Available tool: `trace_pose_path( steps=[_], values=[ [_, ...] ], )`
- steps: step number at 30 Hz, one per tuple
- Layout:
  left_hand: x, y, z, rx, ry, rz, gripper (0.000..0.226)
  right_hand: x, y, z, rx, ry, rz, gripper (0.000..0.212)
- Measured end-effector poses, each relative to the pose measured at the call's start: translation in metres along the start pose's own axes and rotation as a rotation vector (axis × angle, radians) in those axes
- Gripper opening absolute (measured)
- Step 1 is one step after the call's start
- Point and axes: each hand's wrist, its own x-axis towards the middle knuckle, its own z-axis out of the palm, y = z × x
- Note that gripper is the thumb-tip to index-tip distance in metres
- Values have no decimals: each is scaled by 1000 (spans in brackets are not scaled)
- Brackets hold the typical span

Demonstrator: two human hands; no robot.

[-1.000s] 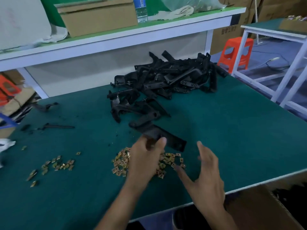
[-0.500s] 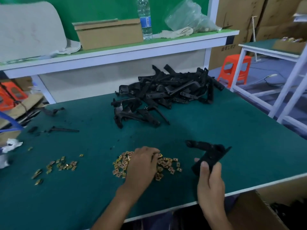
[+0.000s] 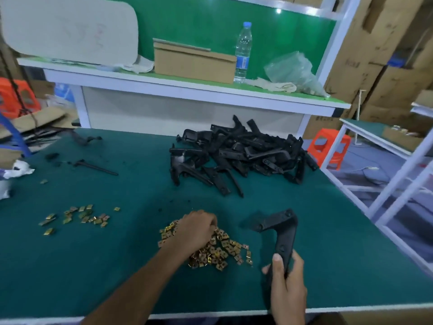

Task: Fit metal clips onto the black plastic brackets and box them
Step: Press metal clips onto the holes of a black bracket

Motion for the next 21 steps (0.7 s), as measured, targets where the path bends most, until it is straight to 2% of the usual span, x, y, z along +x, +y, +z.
trace_pose_path(
  steps=[2,8,11,17,21],
  values=[
    [1,3,-2,11,-6,3,25,0,0,-1,11,-9,-10,17],
    [5,8,-1,17,23,-13,13,5,-3,1,92,-38,39,14],
    [7,4,5,-27,38,-25,15,9,-5,1,76,-42,54,10],
    [-2,-1,15,-136,168,-2,10,24,-15,27,-13,-123,11,37],
    [-10,-9,20,-284,255,-8,33,25,-14,42,-74,-114,3,39]
  ],
)
